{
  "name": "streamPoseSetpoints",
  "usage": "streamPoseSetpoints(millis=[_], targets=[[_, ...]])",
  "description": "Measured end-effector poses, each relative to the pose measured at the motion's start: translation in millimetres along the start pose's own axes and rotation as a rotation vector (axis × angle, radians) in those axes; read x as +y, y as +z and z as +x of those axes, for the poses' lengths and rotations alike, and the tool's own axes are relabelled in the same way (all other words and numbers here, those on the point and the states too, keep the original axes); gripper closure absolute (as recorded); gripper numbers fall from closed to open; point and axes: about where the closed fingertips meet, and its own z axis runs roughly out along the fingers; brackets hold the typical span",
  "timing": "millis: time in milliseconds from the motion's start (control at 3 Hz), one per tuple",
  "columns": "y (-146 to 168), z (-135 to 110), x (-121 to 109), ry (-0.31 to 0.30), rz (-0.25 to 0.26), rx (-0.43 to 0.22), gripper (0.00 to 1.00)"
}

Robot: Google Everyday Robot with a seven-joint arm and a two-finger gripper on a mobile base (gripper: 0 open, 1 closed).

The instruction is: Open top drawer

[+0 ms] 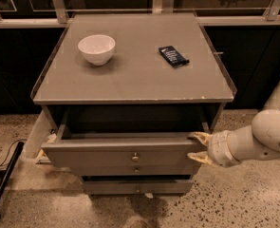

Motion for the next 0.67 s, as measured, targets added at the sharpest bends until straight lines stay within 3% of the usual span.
streamPoseSetpoints(millis=[333,667], targets=[[-2.0,-1.6,-0.2,0.0,-0.001,0.0,1.0],[-3.5,-2.5,2.7,0.001,-0.01,-0.005,1.0]])
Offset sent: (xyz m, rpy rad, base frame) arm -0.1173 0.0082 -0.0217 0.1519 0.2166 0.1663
